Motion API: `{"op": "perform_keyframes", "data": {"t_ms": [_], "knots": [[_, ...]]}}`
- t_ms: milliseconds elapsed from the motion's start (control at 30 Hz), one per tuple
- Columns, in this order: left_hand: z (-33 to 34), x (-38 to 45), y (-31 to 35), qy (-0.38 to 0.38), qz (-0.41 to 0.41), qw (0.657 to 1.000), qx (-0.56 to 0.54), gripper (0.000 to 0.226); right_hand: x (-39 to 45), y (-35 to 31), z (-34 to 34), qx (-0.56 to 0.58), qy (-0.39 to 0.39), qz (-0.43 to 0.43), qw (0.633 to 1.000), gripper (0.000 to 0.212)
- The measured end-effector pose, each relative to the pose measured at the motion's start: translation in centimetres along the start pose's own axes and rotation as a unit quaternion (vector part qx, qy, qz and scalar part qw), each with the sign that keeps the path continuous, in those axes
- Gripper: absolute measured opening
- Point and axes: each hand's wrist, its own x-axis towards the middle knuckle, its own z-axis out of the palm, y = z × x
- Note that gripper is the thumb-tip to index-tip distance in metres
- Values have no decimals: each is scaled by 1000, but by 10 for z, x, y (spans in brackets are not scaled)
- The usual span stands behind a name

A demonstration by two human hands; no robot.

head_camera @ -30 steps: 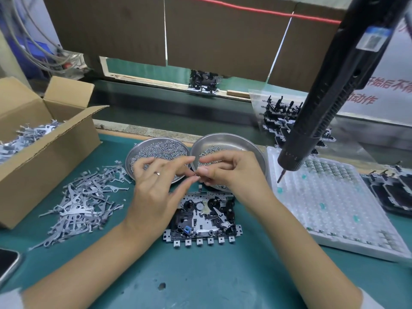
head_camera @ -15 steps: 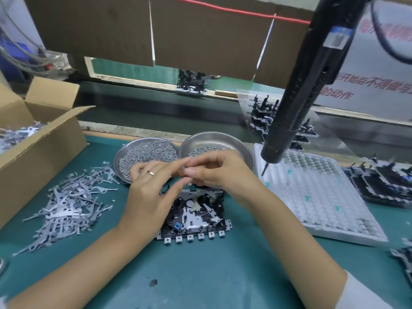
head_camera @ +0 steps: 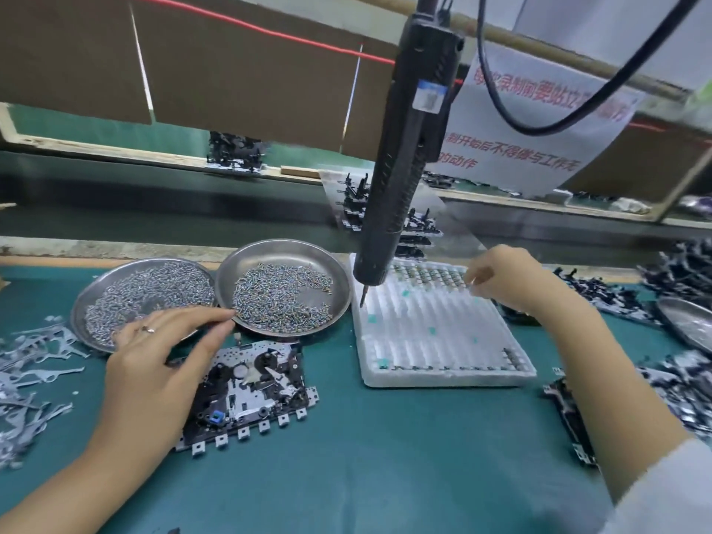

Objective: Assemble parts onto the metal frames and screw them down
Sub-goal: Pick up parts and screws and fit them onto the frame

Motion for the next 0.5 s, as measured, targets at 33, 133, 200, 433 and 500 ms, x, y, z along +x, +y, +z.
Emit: {"op": "perform_keyframes", "data": {"t_ms": [33, 133, 200, 433, 500], "knots": [[0, 0, 0, 2, -9, 1000, -9, 15, 9, 11, 4, 4, 37, 14, 999, 22], [-2, 1, 2, 12, -30, 999, -30, 16, 25, 27, 18, 18, 63, 4, 998, 28], [-2, 2, 3, 18, -29, 999, -30, 15, 31, 30, 26, 13, 62, -19, 998, 28], [-3, 2, 1, 26, -37, 999, -28, 14, 42, 17, 37, -88, 66, -21, 994, 45], [-3, 1, -1, 30, -40, 999, -17, 11, 42, 15, 37, -127, 66, -35, 989, 45]]}}
